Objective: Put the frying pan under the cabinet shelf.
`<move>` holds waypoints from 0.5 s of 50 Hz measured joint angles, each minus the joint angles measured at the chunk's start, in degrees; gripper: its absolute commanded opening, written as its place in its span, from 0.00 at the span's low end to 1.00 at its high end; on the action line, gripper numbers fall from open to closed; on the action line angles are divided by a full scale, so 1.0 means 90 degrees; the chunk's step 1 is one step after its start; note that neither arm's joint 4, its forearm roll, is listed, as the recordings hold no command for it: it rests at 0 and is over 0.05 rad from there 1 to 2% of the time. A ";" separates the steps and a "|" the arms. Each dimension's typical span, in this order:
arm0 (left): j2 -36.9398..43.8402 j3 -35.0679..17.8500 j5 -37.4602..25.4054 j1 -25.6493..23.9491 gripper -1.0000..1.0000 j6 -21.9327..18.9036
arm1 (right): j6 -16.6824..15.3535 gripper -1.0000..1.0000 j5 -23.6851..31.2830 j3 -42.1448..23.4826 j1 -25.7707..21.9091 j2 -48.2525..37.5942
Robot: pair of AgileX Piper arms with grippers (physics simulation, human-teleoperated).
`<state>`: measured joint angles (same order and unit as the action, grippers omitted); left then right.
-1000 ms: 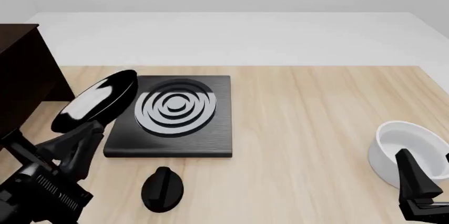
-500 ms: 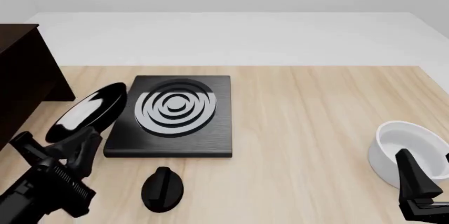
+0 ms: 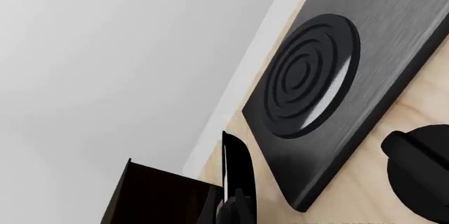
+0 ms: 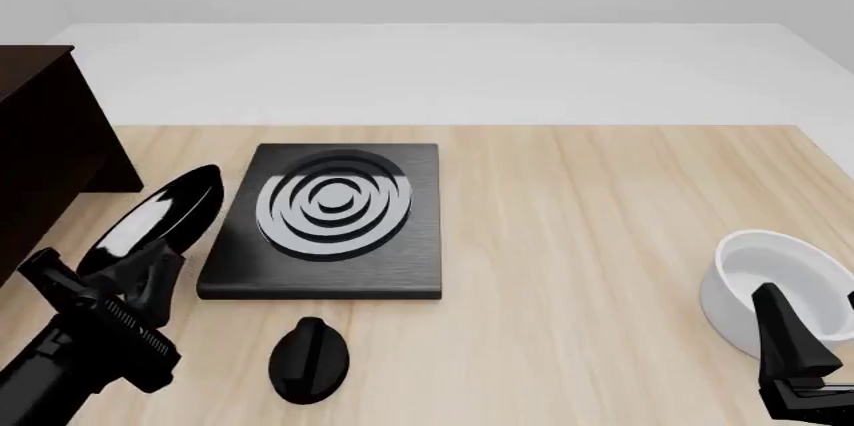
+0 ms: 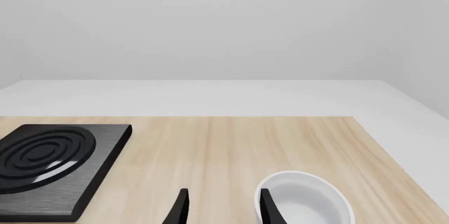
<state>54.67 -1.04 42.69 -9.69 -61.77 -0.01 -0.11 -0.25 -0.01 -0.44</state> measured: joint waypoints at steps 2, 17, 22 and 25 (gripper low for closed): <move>0.0050 0.0005 0.0043 0.0044 0.00 0.0010 | 0.0000 1.00 0.0000 0.0000 0.0000 0.0000; 0.0299 0.0090 0.0246 0.0473 0.00 0.0078 | 0.0000 1.00 0.0000 0.0000 0.0000 0.0000; 0.0280 0.0116 0.0210 0.0652 0.00 0.0093 | 0.0000 1.00 0.0000 0.0000 0.0000 0.0000; 0.0279 0.0116 0.0197 0.0767 0.00 0.0092 | 0.0000 1.00 0.0000 0.0000 0.0000 0.0000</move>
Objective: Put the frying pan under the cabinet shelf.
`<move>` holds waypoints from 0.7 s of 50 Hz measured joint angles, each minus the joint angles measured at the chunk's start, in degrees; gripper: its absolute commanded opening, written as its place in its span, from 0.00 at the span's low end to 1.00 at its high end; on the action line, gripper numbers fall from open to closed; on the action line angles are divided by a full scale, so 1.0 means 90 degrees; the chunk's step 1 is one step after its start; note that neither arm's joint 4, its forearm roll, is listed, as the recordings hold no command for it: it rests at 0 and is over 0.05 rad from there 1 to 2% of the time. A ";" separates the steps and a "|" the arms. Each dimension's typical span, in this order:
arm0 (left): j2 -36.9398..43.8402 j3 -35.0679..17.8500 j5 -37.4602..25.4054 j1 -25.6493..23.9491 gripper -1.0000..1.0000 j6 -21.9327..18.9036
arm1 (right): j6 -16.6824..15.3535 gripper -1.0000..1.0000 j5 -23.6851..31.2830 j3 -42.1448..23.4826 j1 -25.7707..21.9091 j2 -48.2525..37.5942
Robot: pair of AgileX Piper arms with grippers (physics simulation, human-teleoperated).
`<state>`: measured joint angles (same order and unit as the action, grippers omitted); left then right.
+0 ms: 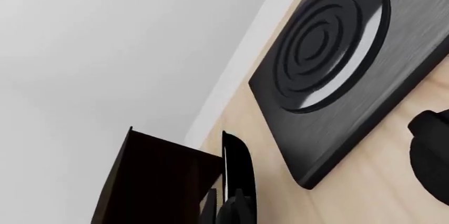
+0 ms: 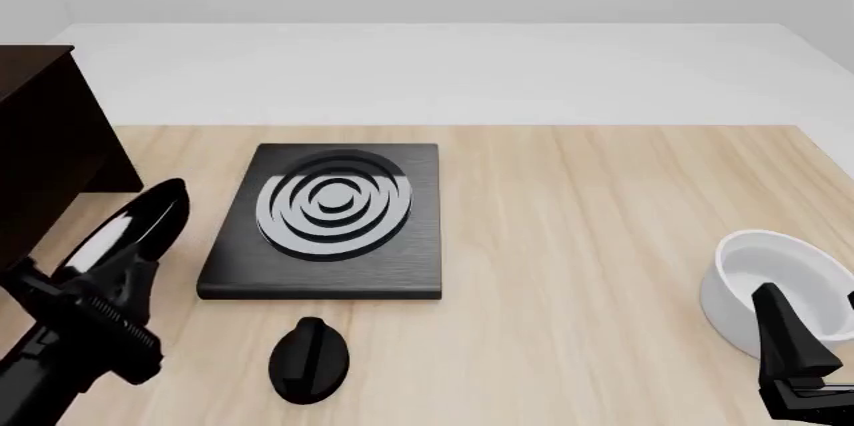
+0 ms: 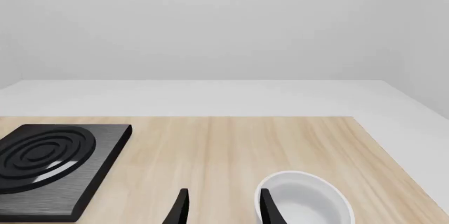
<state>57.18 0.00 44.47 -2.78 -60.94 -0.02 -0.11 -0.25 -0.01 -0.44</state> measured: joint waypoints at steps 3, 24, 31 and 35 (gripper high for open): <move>0.0021 0.0000 0.0004 0.0115 0.00 -0.0006 | 0.0000 1.00 0.0000 0.0000 0.0000 0.0000; 0.0991 -0.0124 0.0715 0.0533 0.00 0.0030 | 0.0000 1.00 0.0000 0.0000 0.0000 0.0000; 0.1269 -0.0276 0.0817 0.0577 0.00 0.0079 | 0.0000 1.00 0.0000 0.0000 0.0000 0.0000; 0.1405 -0.0359 0.0856 0.0605 0.00 0.0101 | 0.0000 1.00 0.0000 0.0000 0.0000 0.0000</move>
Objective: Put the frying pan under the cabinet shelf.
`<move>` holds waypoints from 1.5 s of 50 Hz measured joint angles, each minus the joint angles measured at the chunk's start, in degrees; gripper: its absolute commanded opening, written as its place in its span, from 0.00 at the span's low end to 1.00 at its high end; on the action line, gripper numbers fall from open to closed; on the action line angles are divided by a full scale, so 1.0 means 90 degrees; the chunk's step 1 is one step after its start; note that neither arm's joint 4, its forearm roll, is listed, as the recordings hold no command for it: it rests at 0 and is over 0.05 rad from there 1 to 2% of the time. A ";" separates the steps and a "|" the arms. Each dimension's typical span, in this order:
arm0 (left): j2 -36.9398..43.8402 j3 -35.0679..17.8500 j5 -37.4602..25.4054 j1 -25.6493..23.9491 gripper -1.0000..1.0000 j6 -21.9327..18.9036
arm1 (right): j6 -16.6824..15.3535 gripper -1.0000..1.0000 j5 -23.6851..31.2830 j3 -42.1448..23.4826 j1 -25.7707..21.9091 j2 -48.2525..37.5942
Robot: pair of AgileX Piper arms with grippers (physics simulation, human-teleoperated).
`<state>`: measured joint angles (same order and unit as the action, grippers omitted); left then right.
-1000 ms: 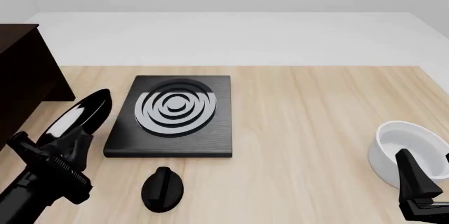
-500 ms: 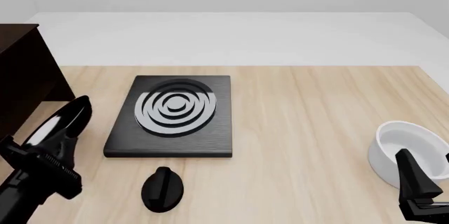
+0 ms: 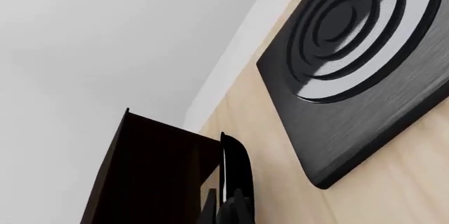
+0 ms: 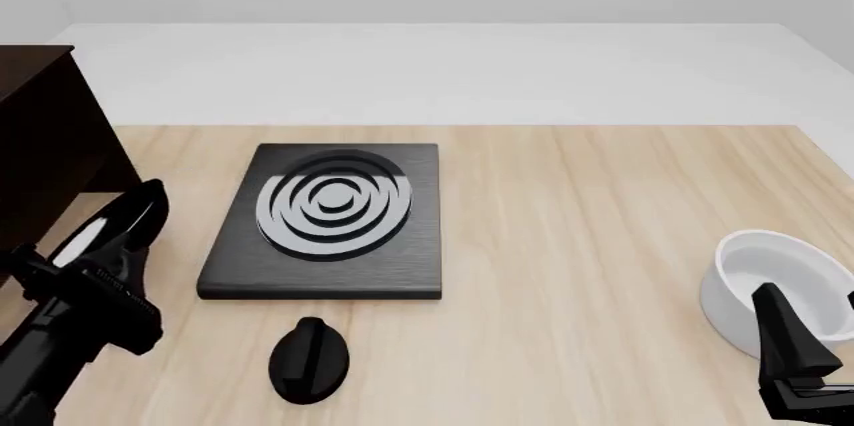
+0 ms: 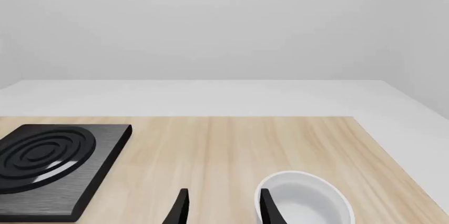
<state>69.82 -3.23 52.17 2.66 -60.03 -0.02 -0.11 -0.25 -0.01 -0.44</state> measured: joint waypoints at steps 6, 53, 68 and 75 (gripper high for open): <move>0.0168 -0.0108 0.0045 0.0049 0.00 0.0034 | 0.0000 1.00 0.0000 0.0000 0.0000 0.0000; 0.1331 -0.0335 0.0759 0.0781 0.00 0.0057 | 0.0000 1.00 0.0000 0.0000 0.0000 0.0000; 0.1538 -0.0399 0.0855 0.1218 0.00 0.0064 | 0.0000 1.00 0.0000 0.0000 0.0000 0.0000; 0.1919 -0.0386 0.1248 0.1328 0.00 0.0016 | 0.0000 1.00 0.0000 0.0000 0.0000 0.0000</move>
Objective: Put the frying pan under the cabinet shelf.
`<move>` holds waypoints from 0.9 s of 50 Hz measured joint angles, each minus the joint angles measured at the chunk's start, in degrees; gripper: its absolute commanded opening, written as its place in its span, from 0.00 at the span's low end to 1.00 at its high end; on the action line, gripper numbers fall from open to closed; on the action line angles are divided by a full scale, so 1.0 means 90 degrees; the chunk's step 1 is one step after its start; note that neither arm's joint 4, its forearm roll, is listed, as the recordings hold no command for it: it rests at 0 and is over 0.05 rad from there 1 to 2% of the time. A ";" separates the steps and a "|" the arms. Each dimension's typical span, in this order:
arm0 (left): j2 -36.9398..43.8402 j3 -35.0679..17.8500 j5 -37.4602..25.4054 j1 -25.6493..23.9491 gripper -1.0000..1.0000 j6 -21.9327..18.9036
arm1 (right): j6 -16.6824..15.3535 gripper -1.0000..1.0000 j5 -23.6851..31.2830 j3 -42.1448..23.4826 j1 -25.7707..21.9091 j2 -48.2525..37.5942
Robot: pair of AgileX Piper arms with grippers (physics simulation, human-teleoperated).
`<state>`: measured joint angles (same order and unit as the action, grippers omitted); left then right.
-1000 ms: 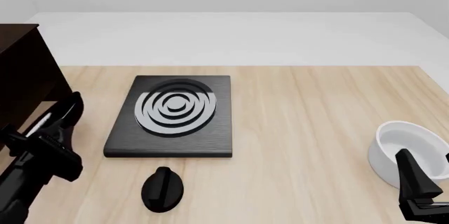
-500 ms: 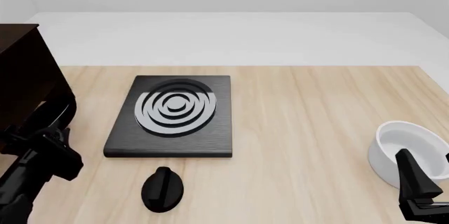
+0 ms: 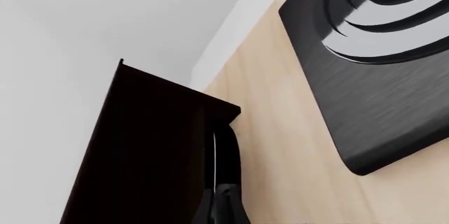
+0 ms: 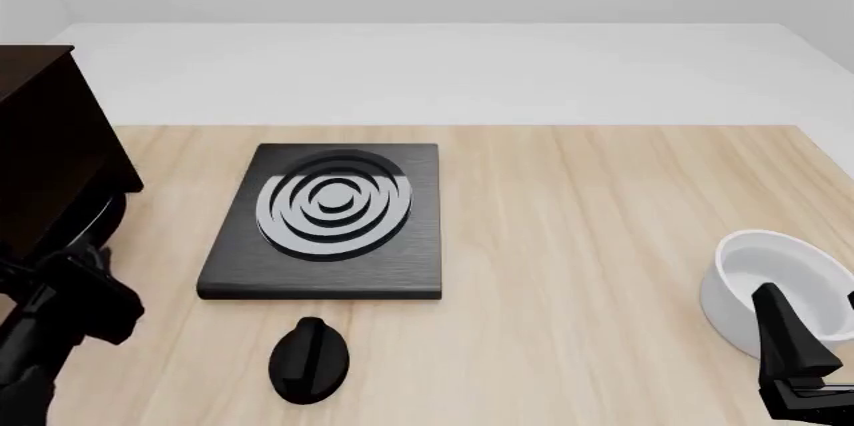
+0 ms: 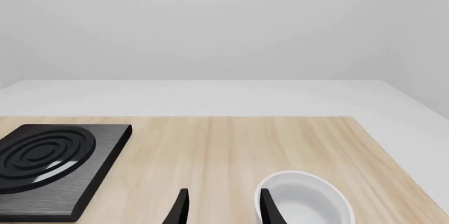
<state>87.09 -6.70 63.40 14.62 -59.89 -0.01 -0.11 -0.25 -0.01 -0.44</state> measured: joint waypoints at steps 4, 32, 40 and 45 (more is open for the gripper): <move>0.0267 0.0019 0.0266 0.0081 0.00 -0.0106 | 0.0000 1.00 0.0000 0.0000 0.0000 0.0000; 0.2495 -0.0647 0.0726 0.1223 0.00 -0.1245 | 0.0000 1.00 0.0000 0.0000 0.0000 0.0000; 0.2537 -0.0675 0.0726 0.1384 0.00 -0.0782 | 0.0000 1.00 0.0000 0.0000 0.0000 0.0000; 0.2555 -0.0683 0.0726 0.1452 0.00 -0.0601 | 0.0000 1.00 0.0000 0.0000 0.0000 0.0000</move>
<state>110.09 -12.85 69.94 27.68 -65.29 -0.01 -0.11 -0.25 -0.01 -0.44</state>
